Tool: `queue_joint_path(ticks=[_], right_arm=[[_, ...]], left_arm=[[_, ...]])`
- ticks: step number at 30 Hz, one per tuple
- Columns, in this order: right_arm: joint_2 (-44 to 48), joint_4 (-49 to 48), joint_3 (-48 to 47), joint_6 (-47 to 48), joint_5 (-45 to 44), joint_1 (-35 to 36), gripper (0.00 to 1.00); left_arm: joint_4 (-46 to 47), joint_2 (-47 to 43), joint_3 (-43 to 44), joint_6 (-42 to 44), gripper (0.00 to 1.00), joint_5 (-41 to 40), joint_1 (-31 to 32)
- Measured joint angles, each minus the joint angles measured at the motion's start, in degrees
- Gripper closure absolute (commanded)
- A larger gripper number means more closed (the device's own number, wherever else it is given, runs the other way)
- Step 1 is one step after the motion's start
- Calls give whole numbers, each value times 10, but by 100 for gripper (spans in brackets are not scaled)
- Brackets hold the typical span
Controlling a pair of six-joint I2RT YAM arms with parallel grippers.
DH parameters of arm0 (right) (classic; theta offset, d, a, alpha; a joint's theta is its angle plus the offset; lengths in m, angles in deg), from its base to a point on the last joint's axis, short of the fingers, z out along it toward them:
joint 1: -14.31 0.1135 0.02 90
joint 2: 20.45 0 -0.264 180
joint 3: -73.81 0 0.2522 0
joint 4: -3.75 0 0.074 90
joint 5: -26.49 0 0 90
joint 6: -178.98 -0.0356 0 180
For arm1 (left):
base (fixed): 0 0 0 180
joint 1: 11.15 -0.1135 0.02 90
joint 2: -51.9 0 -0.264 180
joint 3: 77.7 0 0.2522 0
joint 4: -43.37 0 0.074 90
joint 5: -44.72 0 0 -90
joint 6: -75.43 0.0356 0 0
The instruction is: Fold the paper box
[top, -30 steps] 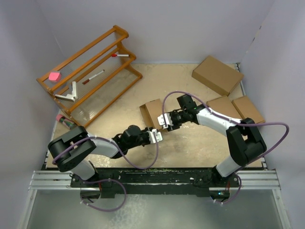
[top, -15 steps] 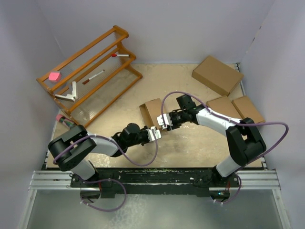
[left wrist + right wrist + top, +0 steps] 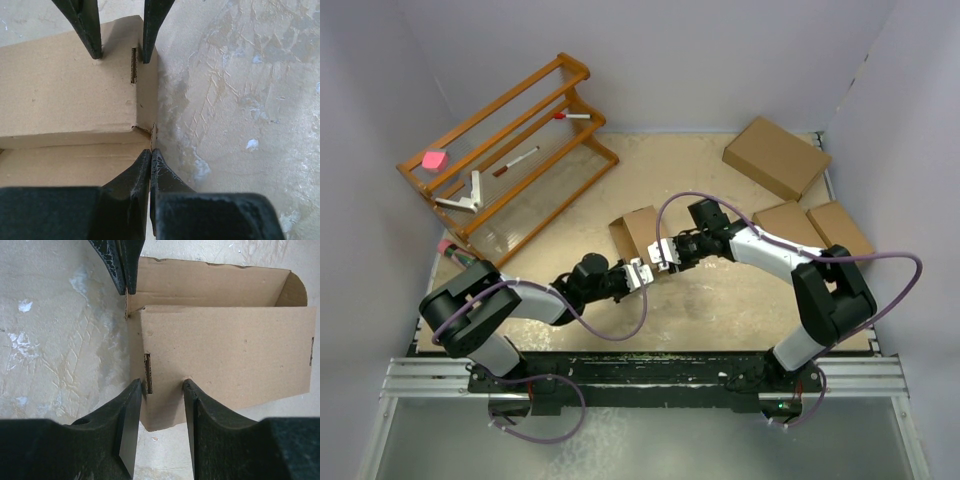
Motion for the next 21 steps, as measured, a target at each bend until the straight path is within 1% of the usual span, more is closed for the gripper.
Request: queue_joint_path(ticks=[21], right_arm=[[-11,-8,-8,-3,-9,3,61]], left_arm=[[1,0,0,-27,96,40,-36]])
